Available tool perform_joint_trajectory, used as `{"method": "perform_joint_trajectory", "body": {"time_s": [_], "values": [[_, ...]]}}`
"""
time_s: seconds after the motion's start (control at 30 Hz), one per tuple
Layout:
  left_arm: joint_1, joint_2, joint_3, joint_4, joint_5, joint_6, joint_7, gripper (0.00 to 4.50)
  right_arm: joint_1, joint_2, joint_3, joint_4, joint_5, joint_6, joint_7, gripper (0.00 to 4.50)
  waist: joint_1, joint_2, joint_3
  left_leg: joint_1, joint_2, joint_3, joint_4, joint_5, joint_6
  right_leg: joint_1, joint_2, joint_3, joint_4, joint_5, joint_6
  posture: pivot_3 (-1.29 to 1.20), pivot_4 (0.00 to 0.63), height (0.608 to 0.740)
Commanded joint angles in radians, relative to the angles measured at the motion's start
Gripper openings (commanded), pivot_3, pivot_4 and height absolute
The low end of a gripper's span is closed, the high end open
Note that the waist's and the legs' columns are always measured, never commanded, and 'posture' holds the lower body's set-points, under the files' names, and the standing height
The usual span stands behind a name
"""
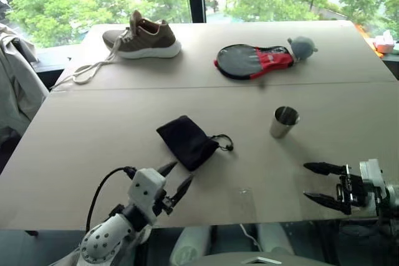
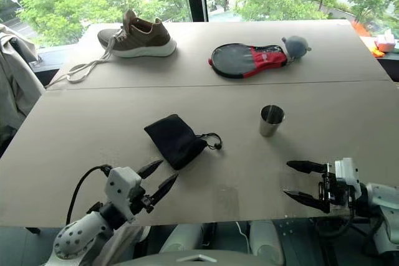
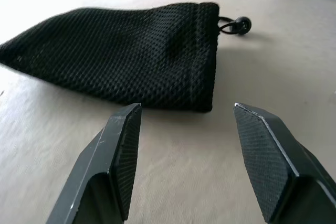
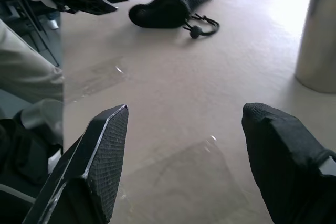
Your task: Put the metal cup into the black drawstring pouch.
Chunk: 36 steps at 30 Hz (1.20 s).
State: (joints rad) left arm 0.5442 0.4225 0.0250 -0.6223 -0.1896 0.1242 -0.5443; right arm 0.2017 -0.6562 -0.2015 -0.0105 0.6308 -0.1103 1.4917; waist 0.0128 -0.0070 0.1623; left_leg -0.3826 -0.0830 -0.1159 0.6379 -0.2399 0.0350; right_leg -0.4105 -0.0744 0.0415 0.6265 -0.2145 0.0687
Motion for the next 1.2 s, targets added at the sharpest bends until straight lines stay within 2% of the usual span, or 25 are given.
{"method": "perform_joint_trajectory", "body": {"time_s": [0.03, 0.33, 0.67, 1.2], "values": [[-0.026, 0.008, -0.033, -0.038, 0.070, -0.007, 0.032, 2.90, 0.020, 0.001, 0.008, -0.111, 0.041, 0.007, 0.027, 3.47, 0.000, 0.000, 0.000, 0.000, 0.000, 0.000, 0.000, 0.000, 0.000, 0.000, 0.000, 0.000, 0.000, 0.000, 0.000, 0.00, 0.150, 0.736], [-0.083, -0.038, -0.083, -0.022, 0.120, 0.025, 0.103, 2.90, 0.055, -0.004, -0.011, -0.186, 0.058, 0.029, -0.010, 3.47, 0.004, -0.002, 0.001, 0.000, 0.000, -0.001, 0.000, 0.000, 0.000, 0.000, 0.000, -0.001, 0.000, 0.000, 0.000, 0.00, 0.150, 0.736], [-0.101, -0.061, -0.184, 0.031, 0.259, 0.013, 0.174, 2.90, 0.080, -0.057, -0.074, -0.213, 0.084, 0.067, -0.014, 3.47, 0.004, -0.003, 0.001, 0.000, 0.000, 0.000, 0.000, 0.000, 0.000, 0.000, 0.000, -0.001, 0.000, 0.000, 0.000, 0.00, 0.150, 0.736], [-0.130, -0.159, -0.123, 0.074, 0.373, -0.014, 0.369, 2.90, 0.065, -0.087, -0.096, -0.204, 0.089, 0.099, -0.009, 3.47, 0.004, -0.004, 0.002, -0.001, 0.000, 0.000, 0.000, 0.000, 0.000, 0.000, 0.000, -0.001, 0.000, 0.001, 0.002, 0.00, 0.150, 0.736]]}}
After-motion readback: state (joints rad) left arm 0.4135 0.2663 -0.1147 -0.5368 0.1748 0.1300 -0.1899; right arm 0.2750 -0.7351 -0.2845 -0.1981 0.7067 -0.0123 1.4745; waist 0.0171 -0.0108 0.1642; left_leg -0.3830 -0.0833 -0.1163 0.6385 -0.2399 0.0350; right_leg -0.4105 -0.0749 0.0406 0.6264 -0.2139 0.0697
